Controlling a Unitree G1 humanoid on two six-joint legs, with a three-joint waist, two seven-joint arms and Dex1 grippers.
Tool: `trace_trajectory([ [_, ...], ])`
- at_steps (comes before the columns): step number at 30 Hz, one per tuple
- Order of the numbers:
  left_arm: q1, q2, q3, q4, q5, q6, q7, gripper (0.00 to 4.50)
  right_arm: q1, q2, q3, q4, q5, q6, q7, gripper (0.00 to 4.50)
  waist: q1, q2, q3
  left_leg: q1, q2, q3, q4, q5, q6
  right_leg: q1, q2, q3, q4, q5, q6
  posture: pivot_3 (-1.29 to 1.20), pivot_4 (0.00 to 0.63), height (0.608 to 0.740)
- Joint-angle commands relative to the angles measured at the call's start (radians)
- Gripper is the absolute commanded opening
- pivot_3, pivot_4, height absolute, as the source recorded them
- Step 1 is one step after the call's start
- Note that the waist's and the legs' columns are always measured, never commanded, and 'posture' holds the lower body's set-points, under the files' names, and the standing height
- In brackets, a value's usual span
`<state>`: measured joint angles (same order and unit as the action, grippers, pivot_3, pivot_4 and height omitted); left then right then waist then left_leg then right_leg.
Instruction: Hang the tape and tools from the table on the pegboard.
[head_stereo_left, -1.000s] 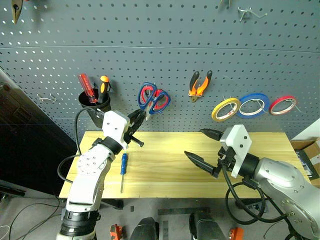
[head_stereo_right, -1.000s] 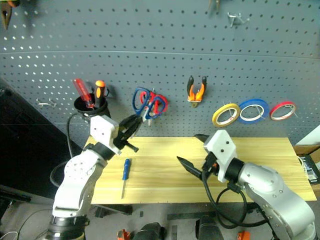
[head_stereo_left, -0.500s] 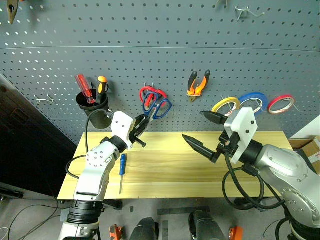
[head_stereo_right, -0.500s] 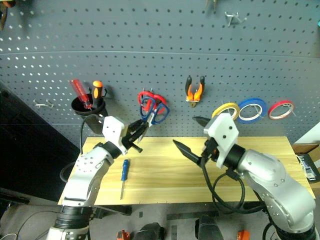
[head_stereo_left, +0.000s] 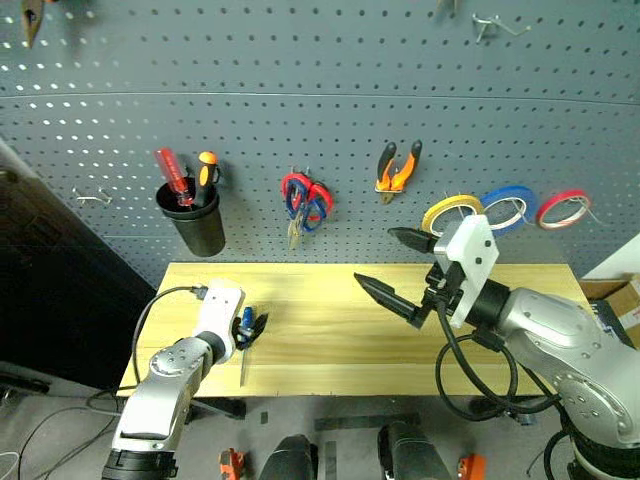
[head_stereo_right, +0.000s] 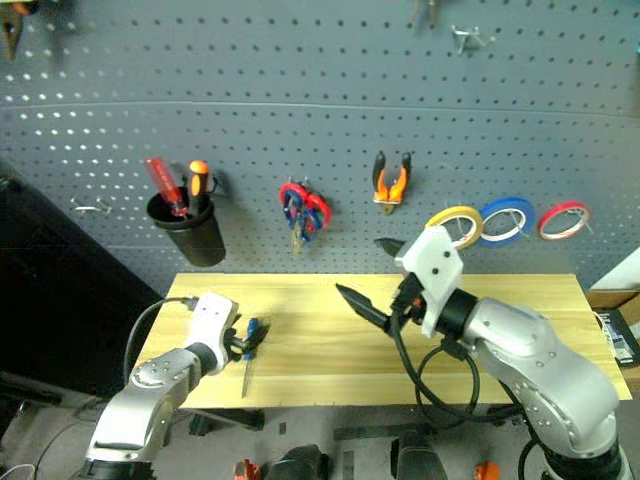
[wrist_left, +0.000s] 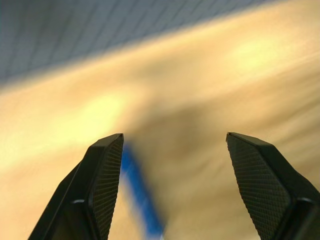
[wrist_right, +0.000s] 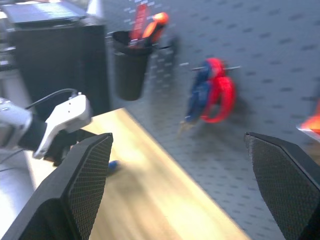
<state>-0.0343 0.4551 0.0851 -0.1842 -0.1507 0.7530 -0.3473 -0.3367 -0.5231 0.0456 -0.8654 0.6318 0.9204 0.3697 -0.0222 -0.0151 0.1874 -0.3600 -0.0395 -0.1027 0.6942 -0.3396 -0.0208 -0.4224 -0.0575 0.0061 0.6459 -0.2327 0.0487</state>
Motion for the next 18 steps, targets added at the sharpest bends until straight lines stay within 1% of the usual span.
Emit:
trace_trajectory([
  [1, -0.041, 0.017, 0.02, 0.056, 0.012, 0.121, 0.034, 3.48, -0.022, -0.011, 0.024, 0.003, 0.01, 0.022, 0.005, 4.5, 0.0, 0.0, 0.0, 0.0, 0.0, 0.0, 0.0, 0.0, 0.0, 0.0, 0.0, 0.0, 0.0, 0.0, 0.0, -0.02, 0.167, 0.74],
  [4, -0.091, 0.009, 0.017, 0.121, 0.006, 0.166, 0.042, 3.48, -0.038, -0.023, 0.059, 0.014, 0.007, 0.037, 0.013, 4.5, 0.001, 0.0, 0.0, 0.0, 0.0, 0.0, 0.0, 0.0, 0.0, 0.0, 0.0, 0.0, 0.0, 0.0, 0.0, -0.02, 0.167, 0.74],
  [6, -0.126, 0.003, 0.008, 0.168, 0.008, 0.193, 0.046, 3.48, -0.05, -0.028, 0.083, 0.017, 0.006, 0.042, 0.018, 4.5, 0.0, 0.0, 0.0, 0.0, 0.0, 0.0, 0.0, 0.002, -0.004, 0.0, 0.0, 0.0, 0.0, 0.0, 0.0, -0.02, 0.167, 0.74],
  [9, -0.174, -0.014, -0.005, 0.235, 0.01, 0.208, 0.049, 3.48, -0.075, -0.049, 0.118, 0.022, 0.003, 0.046, 0.045, 4.5, -0.005, 0.0, 0.0, 0.0, 0.0, 0.0, 0.0, 0.002, -0.004, -0.001, 0.0, 0.001, 0.0, 0.0, 0.0, -0.06, 0.177, 0.74],
  [14, -0.206, -0.03, -0.01, 0.311, 0.005, 0.23, 0.052, 3.48, -0.099, -0.084, 0.143, 0.024, 0.006, 0.045, 0.084, 4.5, -0.007, 0.0, 0.0, -0.002, -0.001, 0.001, -0.001, 0.002, -0.004, -0.003, -0.002, 0.001, -0.001, 0.0, 0.0, -0.07, 0.178, 0.74],
  [15, -0.207, -0.034, -0.003, 0.319, 0.002, 0.239, 0.057, 3.1, -0.101, -0.089, 0.143, 0.024, 0.008, 0.047, 0.091, 4.5, -0.008, 0.0, 0.0, -0.002, -0.001, 0.001, -0.001, 0.002, -0.004, -0.003, -0.002, 0.001, -0.001, 0.0, 0.0, -0.07, 0.178, 0.74],
  [17, -0.201, -0.038, 0.006, 0.324, -0.003, 0.237, 0.059, 2.64, -0.104, -0.103, 0.139, 0.02, 0.022, 0.055, 0.109, 4.5, -0.008, 0.0, 0.0, -0.002, 0.0, 0.001, -0.001, 0.002, -0.004, -0.003, -0.002, 0.001, -0.001, 0.0, 0.0, -0.07, 0.178, 0.74],
  [18, -0.198, -0.04, 0.01, 0.324, -0.006, 0.236, 0.058, 2.26, -0.104, -0.113, 0.139, 0.017, 0.027, 0.057, 0.121, 4.5, -0.007, 0.0, 0.0, -0.002, 0.0, 0.001, -0.001, 0.002, -0.004, -0.003, -0.003, 0.001, -0.001, 0.0, 0.0, -0.07, 0.178, 0.74],
])
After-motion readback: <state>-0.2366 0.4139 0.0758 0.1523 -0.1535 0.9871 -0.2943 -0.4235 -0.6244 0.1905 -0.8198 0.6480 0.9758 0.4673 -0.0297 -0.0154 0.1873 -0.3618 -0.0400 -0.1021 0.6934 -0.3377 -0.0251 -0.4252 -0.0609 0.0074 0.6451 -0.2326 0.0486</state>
